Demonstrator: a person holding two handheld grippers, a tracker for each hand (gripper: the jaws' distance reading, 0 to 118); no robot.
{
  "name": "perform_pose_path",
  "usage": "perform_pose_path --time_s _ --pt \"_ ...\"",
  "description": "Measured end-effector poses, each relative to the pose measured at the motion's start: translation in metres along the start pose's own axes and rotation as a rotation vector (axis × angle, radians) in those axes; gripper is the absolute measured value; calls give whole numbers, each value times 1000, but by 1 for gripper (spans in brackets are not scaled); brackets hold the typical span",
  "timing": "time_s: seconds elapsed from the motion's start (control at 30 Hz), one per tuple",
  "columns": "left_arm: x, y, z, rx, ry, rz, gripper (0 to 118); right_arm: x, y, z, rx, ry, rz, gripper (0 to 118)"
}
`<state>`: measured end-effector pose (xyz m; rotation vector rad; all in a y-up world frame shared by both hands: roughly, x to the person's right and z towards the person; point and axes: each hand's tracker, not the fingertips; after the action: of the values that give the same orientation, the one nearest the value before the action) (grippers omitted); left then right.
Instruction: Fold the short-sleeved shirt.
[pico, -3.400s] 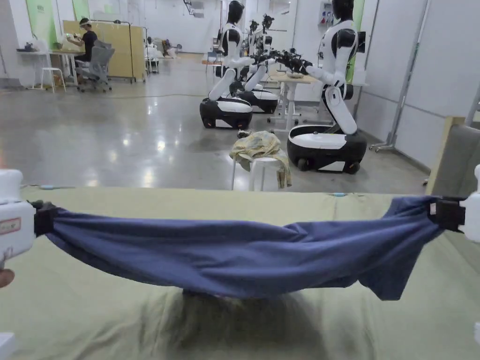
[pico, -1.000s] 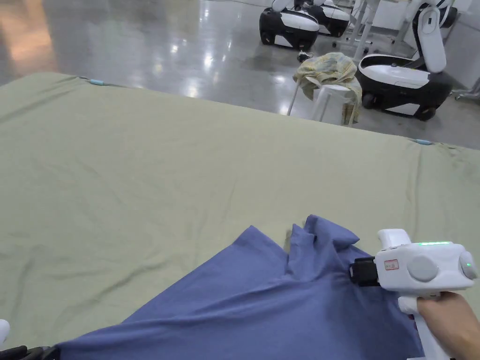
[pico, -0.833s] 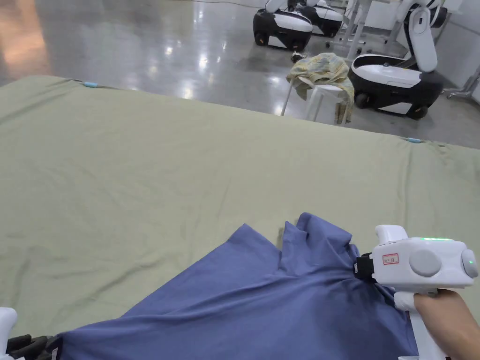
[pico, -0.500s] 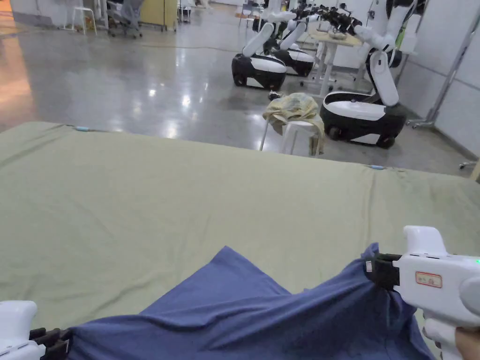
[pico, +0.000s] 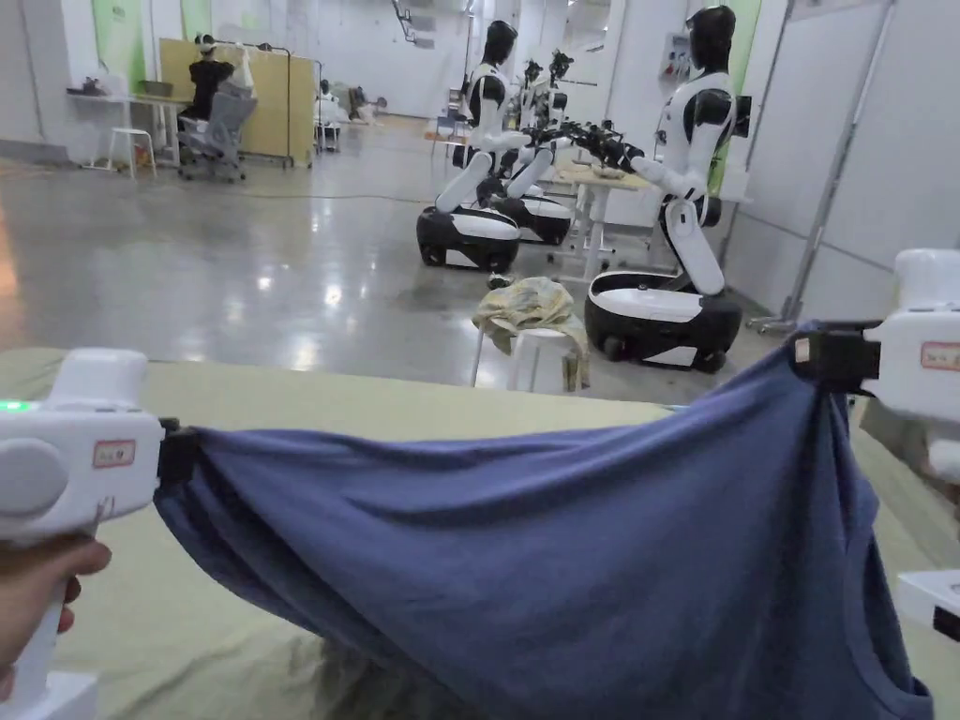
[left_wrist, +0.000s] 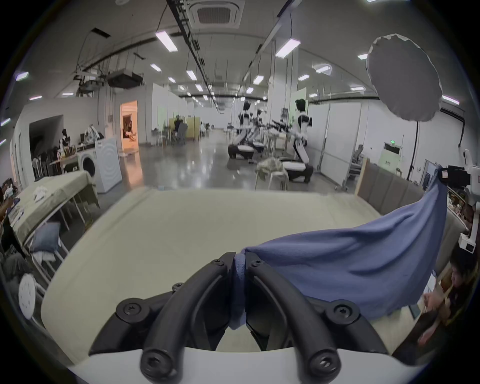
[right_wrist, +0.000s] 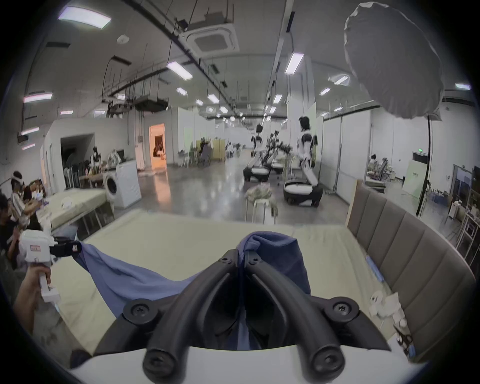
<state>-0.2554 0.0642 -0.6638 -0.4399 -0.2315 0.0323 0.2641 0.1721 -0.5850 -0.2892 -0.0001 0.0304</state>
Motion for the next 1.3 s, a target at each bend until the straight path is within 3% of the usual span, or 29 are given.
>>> perform_pose_path --time_s 0.2,0.3,0.53,0.67,0.73,0.87,1.07,1.3 --pt "20 121 -20 150 116 -42 9 29 110 -12 162 -19 -86 4" --pt "23 167 -21 201 102 -41 9 33 143 -20 228 -45 -82 4" --pt "27 211 -55 239 172 -83 9 37 145 -77 224 -74 -111 4" --pt "21 177 -104 195 244 -77 9 39 95 -126 168 -91 -173 4" --pt "19 149 -118 207 260 -53 9 36 70 -138 157 -125 -160 4" --pt "13 126 -121 168 232 -50 9 35 50 -133 132 -102 -137 4" --pt "9 72 -66 125 162 -66 9 31 5 -64 91 -49 -121 4" --pt "-8 -69 16 -53 0 -187 9 10 -143 39 -125 12 -75 4"
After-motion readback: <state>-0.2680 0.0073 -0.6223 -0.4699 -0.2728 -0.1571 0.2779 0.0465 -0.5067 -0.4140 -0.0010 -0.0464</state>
